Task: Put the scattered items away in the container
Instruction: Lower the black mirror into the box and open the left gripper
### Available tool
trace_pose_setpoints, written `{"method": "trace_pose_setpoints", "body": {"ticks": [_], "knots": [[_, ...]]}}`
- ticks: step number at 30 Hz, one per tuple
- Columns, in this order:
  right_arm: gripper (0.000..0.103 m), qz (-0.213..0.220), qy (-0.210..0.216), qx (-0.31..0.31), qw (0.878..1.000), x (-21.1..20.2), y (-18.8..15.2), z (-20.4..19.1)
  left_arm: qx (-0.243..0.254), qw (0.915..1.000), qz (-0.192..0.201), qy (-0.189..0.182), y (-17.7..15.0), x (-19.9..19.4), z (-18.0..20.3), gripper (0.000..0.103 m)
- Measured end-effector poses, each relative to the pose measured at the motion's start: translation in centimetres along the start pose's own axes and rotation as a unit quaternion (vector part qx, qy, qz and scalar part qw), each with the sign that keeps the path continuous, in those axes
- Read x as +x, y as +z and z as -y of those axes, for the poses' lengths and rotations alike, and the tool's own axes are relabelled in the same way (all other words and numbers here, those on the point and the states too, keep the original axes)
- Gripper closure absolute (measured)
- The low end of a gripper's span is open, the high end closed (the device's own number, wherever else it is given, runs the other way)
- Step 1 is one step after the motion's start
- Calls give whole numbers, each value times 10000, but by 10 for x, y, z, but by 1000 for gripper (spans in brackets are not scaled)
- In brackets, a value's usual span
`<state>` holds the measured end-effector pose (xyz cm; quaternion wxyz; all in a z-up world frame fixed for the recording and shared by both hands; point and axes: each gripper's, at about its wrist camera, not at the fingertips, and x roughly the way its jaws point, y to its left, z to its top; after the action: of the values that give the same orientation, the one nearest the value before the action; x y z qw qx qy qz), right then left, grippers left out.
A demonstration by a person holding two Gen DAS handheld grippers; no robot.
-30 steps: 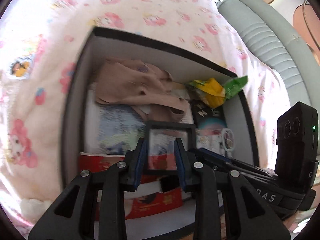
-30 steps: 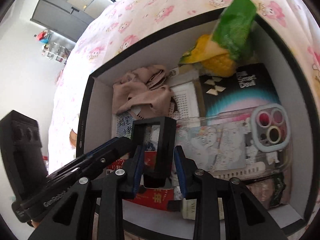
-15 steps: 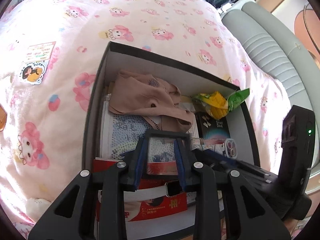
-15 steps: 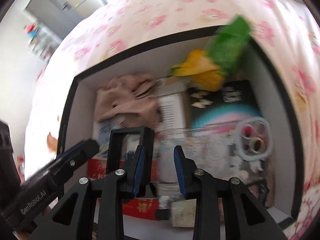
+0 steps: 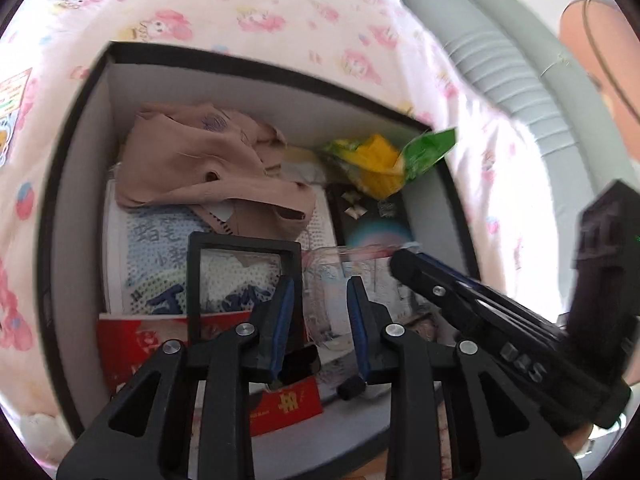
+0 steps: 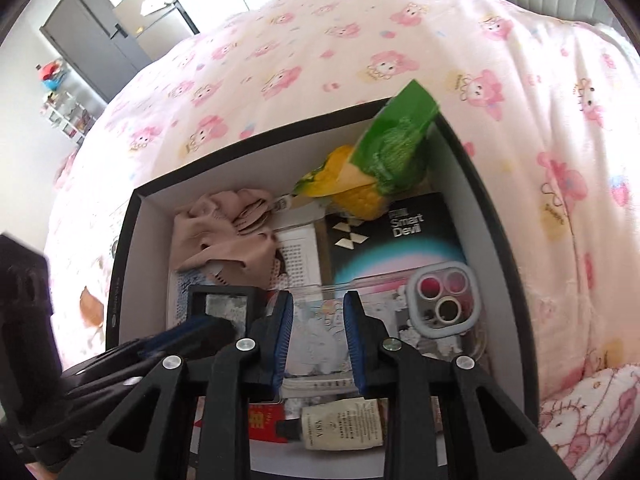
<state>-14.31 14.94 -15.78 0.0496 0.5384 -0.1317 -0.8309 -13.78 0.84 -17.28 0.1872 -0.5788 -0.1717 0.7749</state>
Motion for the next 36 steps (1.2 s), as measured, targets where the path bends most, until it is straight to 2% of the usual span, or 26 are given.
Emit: {"method": "trace_pose_setpoints", "body": {"ticks": [3, 5, 7, 8, 10, 11, 14, 18, 23, 26, 27, 31, 34, 36], "knots": [[79, -36, -203, -2, 9998, 5, -1, -2, 188, 9956, -24, 922, 1, 10, 4, 77], [79, -111, -257, -58, 9996, 7, -4, -5, 130, 9924, 80, 1225, -3, 6, -2, 76], [79, -174, -162, -116, 9996, 9, -4, -12, -86, 9906, 219, 1345, -5, -4, -11, 77], [79, -186, -111, -133, 9997, 4, -4, -6, -252, 9923, 267, 1186, -6, -9, -17, 77], [79, -210, -3, -96, 9997, 7, -4, -8, -541, 9964, 351, 555, -9, -21, -26, 76], [79, -233, 72, -86, 9997, 9, -3, -10, -614, 9962, 436, 435, -10, -26, -28, 76], [79, -287, 177, -255, 9991, 12, -4, -22, -597, 9944, 715, 489, -11, -38, -27, 76], [79, -305, -397, -781, 9957, 20, -9, -45, -638, 9926, 973, 358, -8, -50, -34, 72], [79, -548, -146, -1079, 9925, 38, -15, -69, -607, 9949, 798, 115, 3, -46, -43, 72], [79, -834, 289, -1274, 9879, 44, -18, -79, -525, 9953, 809, 69, 1, -46, -40, 72], [79, -821, 316, -1332, 9872, 43, -20, -79, -544, 9953, 800, 13, 1, -46, -41, 72], [79, -559, 295, -912, 9938, 16, -16, -54, -615, 9949, 670, -433, 1, -40, -42, 72], [79, -188, -128, -590, 9980, -9, -7, -30, -511, 9940, 475, -841, 2, -33, -34, 72], [79, 16, -342, -303, 9990, -21, -1, -14, -481, 9916, 186, -1183, 3, -21, -28, 71]]}}
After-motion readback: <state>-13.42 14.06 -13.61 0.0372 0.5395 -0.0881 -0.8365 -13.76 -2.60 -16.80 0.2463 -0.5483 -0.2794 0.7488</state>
